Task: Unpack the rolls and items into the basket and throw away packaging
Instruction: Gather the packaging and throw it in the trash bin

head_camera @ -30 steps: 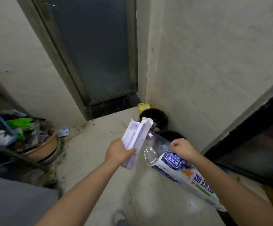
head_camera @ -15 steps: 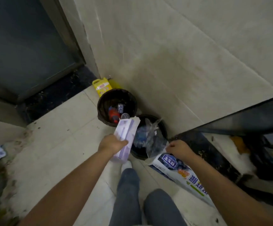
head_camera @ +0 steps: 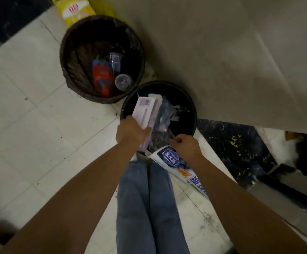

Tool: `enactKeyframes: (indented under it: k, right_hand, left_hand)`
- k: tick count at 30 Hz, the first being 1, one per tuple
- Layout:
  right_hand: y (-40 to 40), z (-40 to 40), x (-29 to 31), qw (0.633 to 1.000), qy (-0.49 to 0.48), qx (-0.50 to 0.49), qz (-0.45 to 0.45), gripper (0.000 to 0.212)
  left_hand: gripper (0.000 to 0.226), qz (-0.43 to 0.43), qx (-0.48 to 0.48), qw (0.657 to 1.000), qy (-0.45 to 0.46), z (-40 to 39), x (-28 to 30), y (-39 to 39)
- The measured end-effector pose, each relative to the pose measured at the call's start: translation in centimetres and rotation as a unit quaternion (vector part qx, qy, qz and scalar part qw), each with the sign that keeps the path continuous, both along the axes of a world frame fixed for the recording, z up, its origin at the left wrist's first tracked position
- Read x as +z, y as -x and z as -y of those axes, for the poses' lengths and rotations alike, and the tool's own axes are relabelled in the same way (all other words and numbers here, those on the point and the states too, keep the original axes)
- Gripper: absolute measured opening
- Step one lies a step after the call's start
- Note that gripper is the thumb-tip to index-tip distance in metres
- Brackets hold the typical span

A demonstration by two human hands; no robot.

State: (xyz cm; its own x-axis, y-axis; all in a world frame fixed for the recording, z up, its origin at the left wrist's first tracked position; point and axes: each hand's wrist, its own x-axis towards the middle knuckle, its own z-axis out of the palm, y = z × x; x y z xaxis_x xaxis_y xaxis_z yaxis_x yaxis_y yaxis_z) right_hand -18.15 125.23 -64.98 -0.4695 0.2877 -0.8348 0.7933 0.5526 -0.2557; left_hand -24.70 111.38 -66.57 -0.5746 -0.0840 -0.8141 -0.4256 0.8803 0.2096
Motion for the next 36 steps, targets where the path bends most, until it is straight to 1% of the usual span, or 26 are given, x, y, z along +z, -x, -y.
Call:
enactKeyframes:
  k: [3, 4, 6, 8, 9, 11, 13, 15, 18, 19, 20, 21, 23, 24, 25, 27, 28, 29, 30, 31, 32, 33, 34, 35, 36]
  right_hand:
    - [-0.4, -0.5, -2.0, 1.0, 0.002, -0.013, 0.0, 0.055]
    - [-0.5, -0.9, -2.0, 1.0, 0.003, -0.015, -0.003, 0.059]
    - [-0.5, -1.8, -0.8, 1.0, -0.001, -0.003, -0.022, 0.052]
    - [-0.2, -2.9, 1.5, 0.998, -0.001, -0.013, -0.058, 0.036]
    - [0.2, -3.2, 3.0, 0.996, 0.005, -0.045, -0.083, 0.029]
    - [1.2, -3.8, 5.7, 0.979, 0.007, -0.142, -0.147, 0.038]
    - [2.6, -4.0, 8.0, 0.94, 0.032, -0.26, -0.217, 0.04]
    - [4.0, -3.7, 9.6, 0.893, 0.075, -0.348, -0.276, 0.038]
    - [5.9, -2.8, 10.9, 0.806, 0.178, -0.461, -0.327, 0.035]
    - [6.2, -2.6, 10.9, 0.779, 0.203, -0.496, -0.326, 0.032]
    - [6.3, -2.3, 10.6, 0.762, 0.212, -0.525, -0.313, 0.029]
    - [6.1, -1.8, 10.3, 0.756, 0.209, -0.551, -0.287, 0.027]
    - [4.8, -1.0, 9.0, 0.755, 0.191, -0.59, -0.213, 0.022]
    - [3.8, -0.7, 8.2, 0.745, 0.196, -0.612, -0.182, 0.021]
    - [2.8, -0.4, 7.5, 0.726, 0.215, -0.633, -0.162, 0.02]
    - [1.1, -0.2, 5.9, 0.691, 0.277, -0.649, -0.154, 0.02]
    - [0.6, -0.1, 5.2, 0.683, 0.303, -0.646, -0.155, 0.021]
    - [0.4, 0.0, 4.7, 0.687, 0.32, -0.636, -0.148, 0.021]
    - [0.3, 0.2, 4.1, 0.711, 0.313, -0.616, -0.129, 0.02]
    - [0.1, 0.4, 3.4, 0.749, 0.284, -0.59, -0.101, 0.021]
    - [0.0, 0.6, 2.8, 0.8, 0.234, -0.548, -0.07, 0.024]
    - [-0.2, 0.7, 2.0, 0.843, 0.182, -0.504, -0.049, 0.024]
    - [-0.7, 0.9, 1.5, 0.875, 0.129, -0.465, -0.035, 0.016]
    - [-1.2, 0.9, 1.1, 0.894, 0.089, -0.438, -0.023, 0.011]
    - [-1.9, 0.9, 0.5, 0.903, 0.054, -0.425, -0.009, 0.019]
  left_hand:
    - [0.079, 0.0, -0.023, 1.0, 0.01, -0.9, -3.7, -0.2]
    - [0.081, 0.001, -0.038, 0.999, 0.016, -0.9, -4.4, -0.5]
    - [0.076, 0.004, -0.07, 0.997, 0.016, -0.5, -4.8, -1.5]
    - [0.066, 0.002, -0.098, 0.995, 0.006, 0.1, -4.1, -2.4]
    - [0.061, -0.002, -0.108, 0.994, -0.001, 0.5, -3.5, -2.7]
    - [0.054, -0.015, -0.123, 0.992, -0.013, 1.1, -2.0, -3.0]
    - [0.051, -0.037, -0.131, 0.99, -0.022, 1.5, -0.5, -2.8]
    - [0.049, -0.064, -0.129, 0.989, -0.032, 1.8, 0.9, -2.3]
    - [0.045, -0.122, -0.106, 0.986, -0.049, 2.2, 2.7, -1.3]
    - [0.044, -0.143, -0.094, 0.984, -0.056, 2.3, 3.2, -1.1]
    - [0.042, -0.164, -0.08, 0.981, -0.066, 2.5, 3.6, -0.8]
    - [0.041, -0.18, -0.07, 0.978, -0.077, 2.6, 4.0, -0.6]
    - [0.039, -0.189, -0.07, 0.974, -0.1, 2.8, 4.4, -0.3]
    - [0.038, -0.188, -0.078, 0.973, -0.111, 2.9, 4.4, -0.3]
    - [0.038, -0.186, -0.086, 0.971, -0.122, 2.8, 4.3, -0.4]
    - [0.038, -0.178, -0.098, 0.97, -0.134, 2.8, 3.8, -0.8]
    - [0.038, -0.173, -0.104, 0.97, -0.133, 2.9, 3.5, -1.1]
    - [0.039, -0.168, -0.11, 0.971, -0.128, 3.0, 3.2, -1.5]
    - [0.04, -0.163, -0.116, 0.972, -0.119, 3.1, 2.8, -1.8]
    - [0.04, -0.158, -0.121, 0.974, -0.111, 3.2, 2.5, -2.0]
    - [0.04, -0.152, -0.124, 0.975, -0.105, 3.3, 2.2, -2.2]
    - [0.04, -0.148, -0.125, 0.976, -0.1, 3.5, 1.8, -2.4]
    - [0.04, -0.144, -0.128, 0.977, -0.095, 3.6, 1.4, -2.7]
    - [0.041, -0.14, -0.131, 0.977, -0.09, 3.7, 0.9, -2.9]
    - [0.042, -0.136, -0.133, 0.978, -0.086, 3.7, 0.4, -3.1]
